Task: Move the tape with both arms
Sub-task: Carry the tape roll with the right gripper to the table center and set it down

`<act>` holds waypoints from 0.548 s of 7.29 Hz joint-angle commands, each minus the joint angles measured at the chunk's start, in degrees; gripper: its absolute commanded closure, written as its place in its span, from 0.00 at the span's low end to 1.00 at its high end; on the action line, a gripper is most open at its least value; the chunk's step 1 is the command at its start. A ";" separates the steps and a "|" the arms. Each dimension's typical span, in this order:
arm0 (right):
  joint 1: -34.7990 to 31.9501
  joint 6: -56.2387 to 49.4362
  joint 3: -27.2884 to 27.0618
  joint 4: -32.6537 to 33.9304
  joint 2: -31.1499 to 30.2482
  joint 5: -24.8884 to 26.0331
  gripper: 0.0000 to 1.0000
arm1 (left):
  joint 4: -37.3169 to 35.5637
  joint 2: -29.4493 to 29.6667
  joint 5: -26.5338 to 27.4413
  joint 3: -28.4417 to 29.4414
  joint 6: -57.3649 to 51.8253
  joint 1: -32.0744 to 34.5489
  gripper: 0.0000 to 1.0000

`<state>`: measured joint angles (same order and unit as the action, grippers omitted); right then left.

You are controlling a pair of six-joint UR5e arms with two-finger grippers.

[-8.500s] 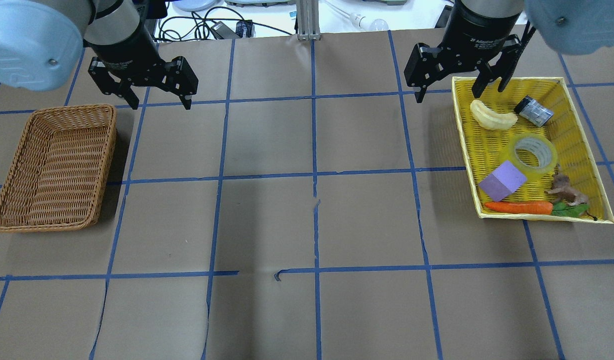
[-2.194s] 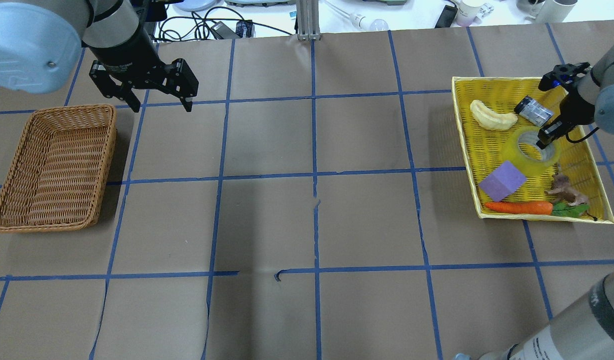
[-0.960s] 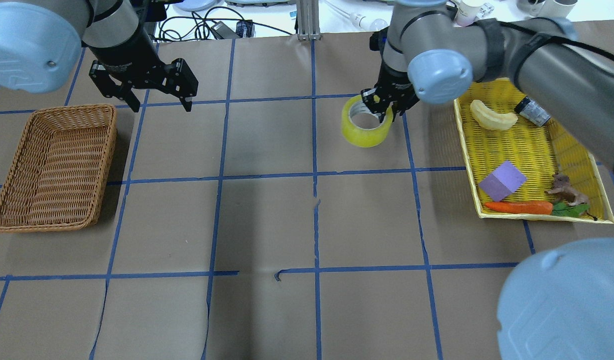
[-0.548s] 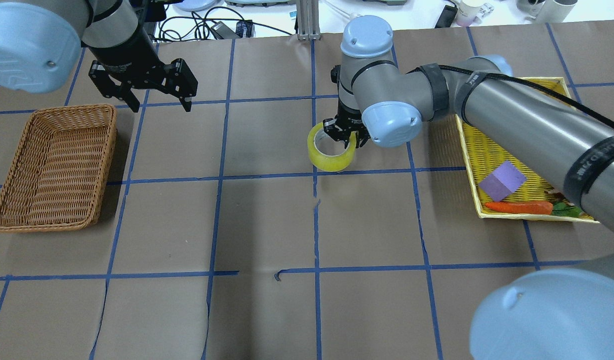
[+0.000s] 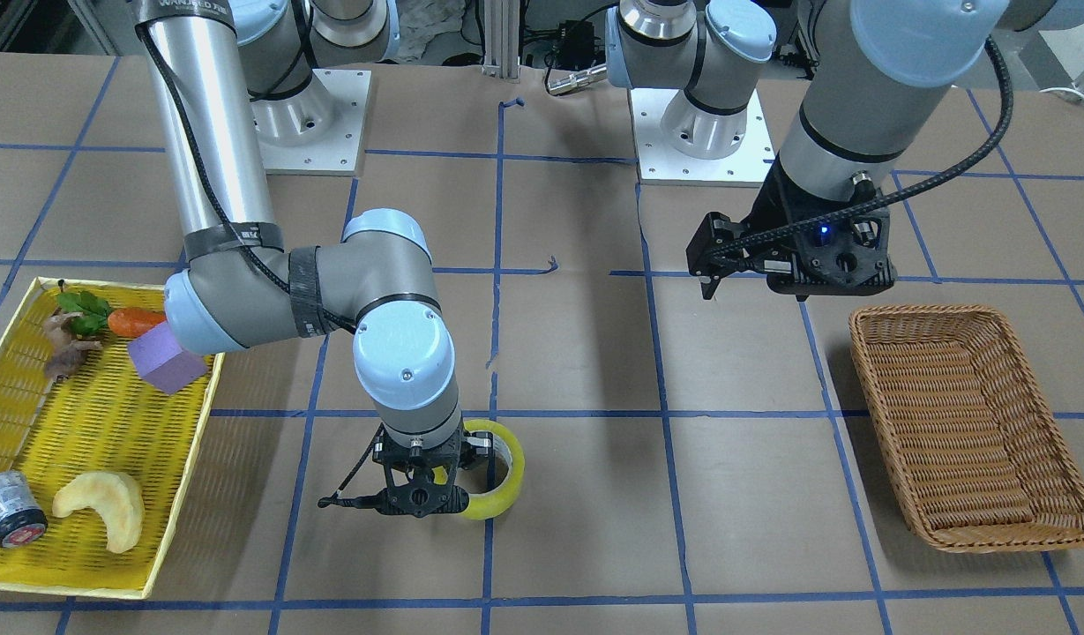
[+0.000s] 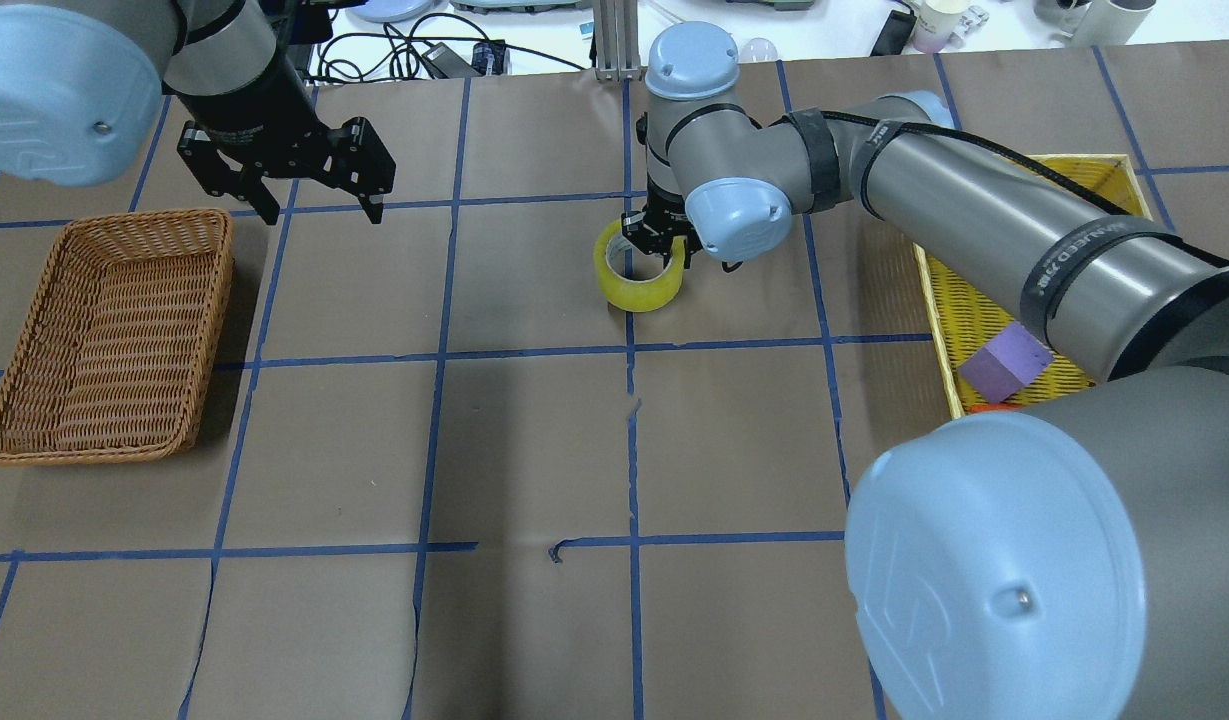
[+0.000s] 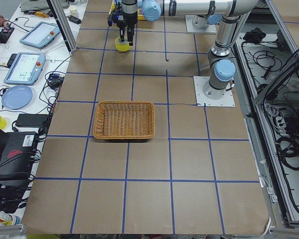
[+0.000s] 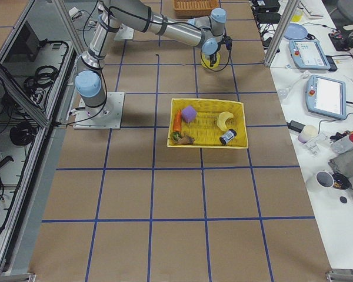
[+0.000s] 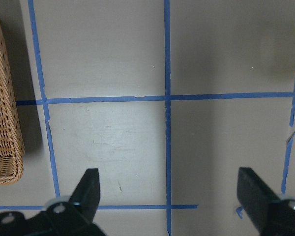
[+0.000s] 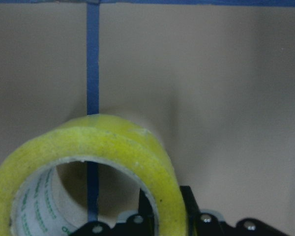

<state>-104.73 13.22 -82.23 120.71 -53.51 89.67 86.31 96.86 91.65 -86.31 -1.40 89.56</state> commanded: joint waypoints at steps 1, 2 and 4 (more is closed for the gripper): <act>-0.03 -0.03 0.14 -0.04 0.86 -0.19 0.83 | 0.00 0.00 0.01 0.00 -0.01 0.00 0.00; -0.12 -0.03 -0.03 0.05 1.12 -0.02 0.64 | 0.00 0.00 0.02 0.00 0.08 0.00 0.00; -0.12 -0.03 0.06 -0.12 1.13 -0.37 0.05 | 0.00 0.00 0.02 0.00 -0.01 -0.09 0.00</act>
<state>-104.84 13.19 -82.18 120.64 -52.32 89.36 86.31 96.85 91.67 -86.31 -1.38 89.50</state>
